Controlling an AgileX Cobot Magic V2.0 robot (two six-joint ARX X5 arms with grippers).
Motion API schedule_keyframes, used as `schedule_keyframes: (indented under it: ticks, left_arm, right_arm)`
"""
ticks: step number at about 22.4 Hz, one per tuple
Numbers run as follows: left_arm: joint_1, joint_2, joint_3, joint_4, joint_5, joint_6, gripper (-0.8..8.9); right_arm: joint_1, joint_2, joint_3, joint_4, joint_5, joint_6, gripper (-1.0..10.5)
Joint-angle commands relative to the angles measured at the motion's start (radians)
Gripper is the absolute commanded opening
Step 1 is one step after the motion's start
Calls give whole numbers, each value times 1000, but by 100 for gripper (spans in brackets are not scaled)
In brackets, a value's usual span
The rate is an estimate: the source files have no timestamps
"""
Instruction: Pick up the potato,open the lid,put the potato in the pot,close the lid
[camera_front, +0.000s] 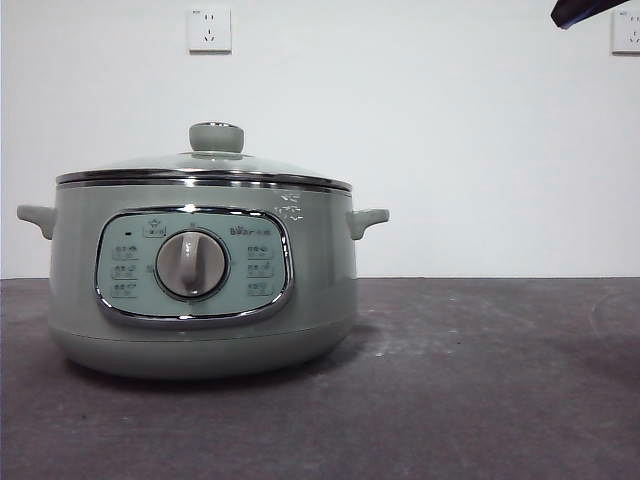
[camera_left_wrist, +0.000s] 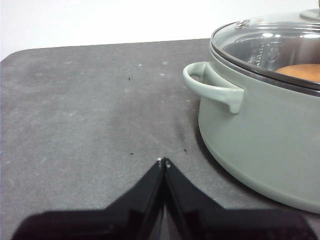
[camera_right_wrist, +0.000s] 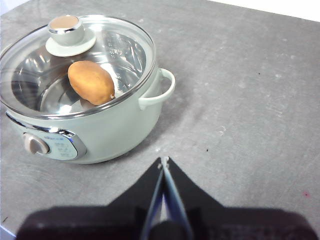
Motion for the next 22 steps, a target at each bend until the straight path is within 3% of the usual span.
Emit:
schedule_keyframes:
  ticks: [1, 6, 10, 11, 14, 16, 19, 22]
  left_arm:
    - [3, -3, -18, 11, 5, -3, -4]
    - [3, -3, -18, 11, 5, -3, -4]
    - [3, -3, -18, 11, 5, -3, -3]
    - [3, -3, -18, 11, 5, -3, -3]
    - [3, -3, -18, 11, 5, -3, -3]
    - [3, -3, -18, 11, 5, -3, -3]
    - [3, -3, -18, 11, 5, -3, -3]
    - [3, -3, -18, 11, 5, -3, -4]
  right_arm:
    - [1, -1, -7, 6, 2, 10, 1]
    - [1, -2, -7, -1, -2, 10, 1]
    - [-87, -69, -40, 50, 20, -142, 1]
    - [-132, -96, -72, 104, -11, -154, 1]
    - [-339, -229, -231, 285, -236, -159, 1]
    - [-466, -318, -333, 348, -322, -159, 1]
    - [-612, -444, -460, 360, -396, -159, 1]
    - [-678, -526, -540, 364, -397, -154, 1]
